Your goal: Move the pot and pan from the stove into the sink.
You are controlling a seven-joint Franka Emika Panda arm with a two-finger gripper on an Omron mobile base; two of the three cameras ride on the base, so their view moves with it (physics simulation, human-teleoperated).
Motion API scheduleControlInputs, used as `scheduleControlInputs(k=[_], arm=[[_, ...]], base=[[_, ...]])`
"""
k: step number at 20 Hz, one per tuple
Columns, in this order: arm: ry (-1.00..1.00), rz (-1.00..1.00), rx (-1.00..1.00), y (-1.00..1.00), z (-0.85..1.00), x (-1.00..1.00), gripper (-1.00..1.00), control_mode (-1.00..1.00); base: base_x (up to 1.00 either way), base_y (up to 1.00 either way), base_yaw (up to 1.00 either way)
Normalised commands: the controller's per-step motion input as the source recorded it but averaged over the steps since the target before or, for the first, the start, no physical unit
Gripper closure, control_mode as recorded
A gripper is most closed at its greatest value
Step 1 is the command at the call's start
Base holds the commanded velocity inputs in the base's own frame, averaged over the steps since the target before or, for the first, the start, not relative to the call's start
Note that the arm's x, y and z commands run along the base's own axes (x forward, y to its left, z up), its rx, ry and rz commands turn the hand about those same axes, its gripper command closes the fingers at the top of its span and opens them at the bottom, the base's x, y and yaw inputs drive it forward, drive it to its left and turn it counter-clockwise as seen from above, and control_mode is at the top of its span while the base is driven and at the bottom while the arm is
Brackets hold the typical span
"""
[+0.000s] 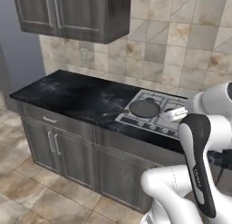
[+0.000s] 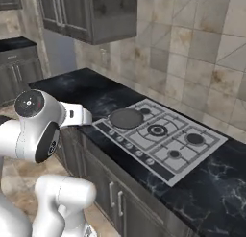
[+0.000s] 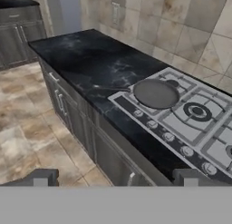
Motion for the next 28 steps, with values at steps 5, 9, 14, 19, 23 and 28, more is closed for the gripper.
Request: scheduleControlInputs(k=[5, 9, 14, 19, 23, 28], arm=[[0.0, 0.0, 0.0, 0.0, 0.0, 0.0, -1.0, 1.0], [0.0, 0.0, 0.0, 0.0, 0.0, 0.0, -1.0, 1.0], [0.0, 0.0, 0.0, 0.0, 0.0, 0.0, -1.0, 1.0], [0.0, 0.0, 0.0, 0.0, 0.0, 0.0, -1.0, 1.0], [0.0, 0.0, 0.0, 0.0, 0.0, 0.0, -1.0, 1.0], [0.0, 0.0, 0.0, 0.0, 0.0, 0.0, -1.0, 1.0]], base=[[0.08, -0.08, -0.45], [0.09, -0.08, -0.44], [0.08, -0.11, -0.43], [0.03, -0.14, -0.41], [0.0, -0.16, -0.39], [0.0, -0.07, -0.28]])
